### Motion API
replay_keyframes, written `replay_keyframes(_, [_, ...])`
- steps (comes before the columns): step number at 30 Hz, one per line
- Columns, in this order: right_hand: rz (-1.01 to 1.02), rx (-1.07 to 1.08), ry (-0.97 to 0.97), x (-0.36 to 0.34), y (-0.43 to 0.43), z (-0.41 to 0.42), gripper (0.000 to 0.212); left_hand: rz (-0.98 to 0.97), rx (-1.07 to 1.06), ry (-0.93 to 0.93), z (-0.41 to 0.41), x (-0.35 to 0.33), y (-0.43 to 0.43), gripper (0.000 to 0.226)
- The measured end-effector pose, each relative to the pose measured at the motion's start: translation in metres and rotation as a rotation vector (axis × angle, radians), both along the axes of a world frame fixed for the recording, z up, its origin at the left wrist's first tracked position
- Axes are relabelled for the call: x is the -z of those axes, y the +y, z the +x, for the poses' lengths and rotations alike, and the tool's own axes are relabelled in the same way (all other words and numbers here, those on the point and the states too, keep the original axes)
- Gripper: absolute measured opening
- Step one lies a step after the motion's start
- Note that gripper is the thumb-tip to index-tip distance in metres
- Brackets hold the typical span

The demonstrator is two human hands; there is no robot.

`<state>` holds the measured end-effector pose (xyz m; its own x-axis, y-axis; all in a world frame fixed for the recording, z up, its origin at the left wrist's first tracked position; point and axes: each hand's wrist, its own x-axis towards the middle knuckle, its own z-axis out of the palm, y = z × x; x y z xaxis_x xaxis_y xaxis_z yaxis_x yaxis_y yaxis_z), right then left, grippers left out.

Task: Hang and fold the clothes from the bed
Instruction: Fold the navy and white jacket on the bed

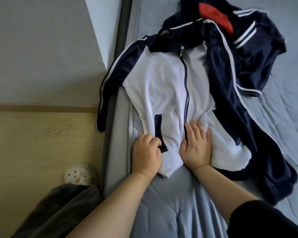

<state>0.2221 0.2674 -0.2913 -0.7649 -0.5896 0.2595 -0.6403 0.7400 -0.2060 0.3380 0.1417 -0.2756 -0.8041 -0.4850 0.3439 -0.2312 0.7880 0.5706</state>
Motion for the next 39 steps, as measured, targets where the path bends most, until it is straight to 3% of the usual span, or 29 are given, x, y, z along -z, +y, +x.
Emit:
replay_keyframes(2, [-0.047, 0.000, -0.018, -0.004, 0.003, 0.005, 0.051, 0.197, -0.182, -0.048, 0.008, -0.005, 0.010, 0.010])
replay_keyframes(5, [-0.100, 0.013, -0.091, -0.011, 0.009, 0.016, 0.047, 0.549, -0.477, -0.140, 0.016, -0.017, 0.026, 0.017])
replay_keyframes(9, [-0.168, -0.021, -0.225, -0.007, 0.030, 0.039, 0.050, 0.689, -0.326, -0.301, 0.022, -0.030, 0.039, 0.041])
replay_keyframes(12, [-0.247, -0.060, -0.223, -0.010, 0.056, 0.056, 0.048, 0.918, -0.263, -0.216, 0.028, -0.039, 0.046, 0.028])
replay_keyframes(15, [-0.308, 0.002, -0.160, -0.013, 0.076, 0.070, 0.047, 0.885, -0.134, -0.170, 0.034, -0.042, 0.061, 0.096])
replay_keyframes(17, [-0.384, 0.121, -0.231, -0.013, 0.087, 0.076, 0.037, 0.700, -0.031, -0.181, 0.039, -0.040, 0.071, 0.111])
replay_keyframes(20, [-0.614, 0.513, -0.545, -0.017, 0.101, 0.074, 0.017, 0.403, 0.003, -0.219, 0.044, -0.040, 0.072, 0.093])
replay_keyframes(23, [-0.984, 0.860, -0.750, -0.026, 0.108, 0.059, 0.027, 0.271, -0.004, -0.227, 0.042, -0.045, 0.068, 0.087])
replay_keyframes(25, [-1.184, 0.913, -0.918, -0.030, 0.112, 0.049, 0.036, 0.271, -0.076, -0.191, 0.039, -0.049, 0.067, 0.084])
replay_keyframes(28, [-1.284, 0.841, -1.129, -0.036, 0.116, 0.039, 0.046, 0.558, -0.225, -0.083, 0.038, -0.059, 0.062, 0.081])
replay_keyframes(31, [-1.373, 0.821, -1.191, -0.042, 0.122, 0.028, 0.059, 1.258, -0.384, 0.090, 0.037, -0.074, 0.051, 0.069])
replay_keyframes(33, [-1.373, 0.808, -1.150, -0.047, 0.126, 0.021, 0.058, 1.734, -0.452, 0.225, 0.040, -0.087, 0.042, 0.036])
replay_keyframes(34, [-1.347, 0.780, -1.133, -0.051, 0.128, 0.020, 0.050, 1.863, -0.508, 0.231, 0.044, -0.092, 0.037, 0.019])
replay_keyframes(36, [-1.357, 0.701, -1.183, -0.060, 0.137, 0.017, 0.029, 1.888, -0.596, 0.067, 0.055, -0.094, 0.025, 0.021])
replay_keyframes(37, [-1.407, 0.671, -1.269, -0.064, 0.144, 0.015, 0.021, 1.802, -0.606, -0.067, 0.059, -0.093, 0.019, 0.020])
replay_keyframes(39, [-1.535, 0.665, -1.494, -0.070, 0.159, 0.012, 0.015, 1.450, -0.561, -0.447, 0.067, -0.091, 0.014, 0.013])
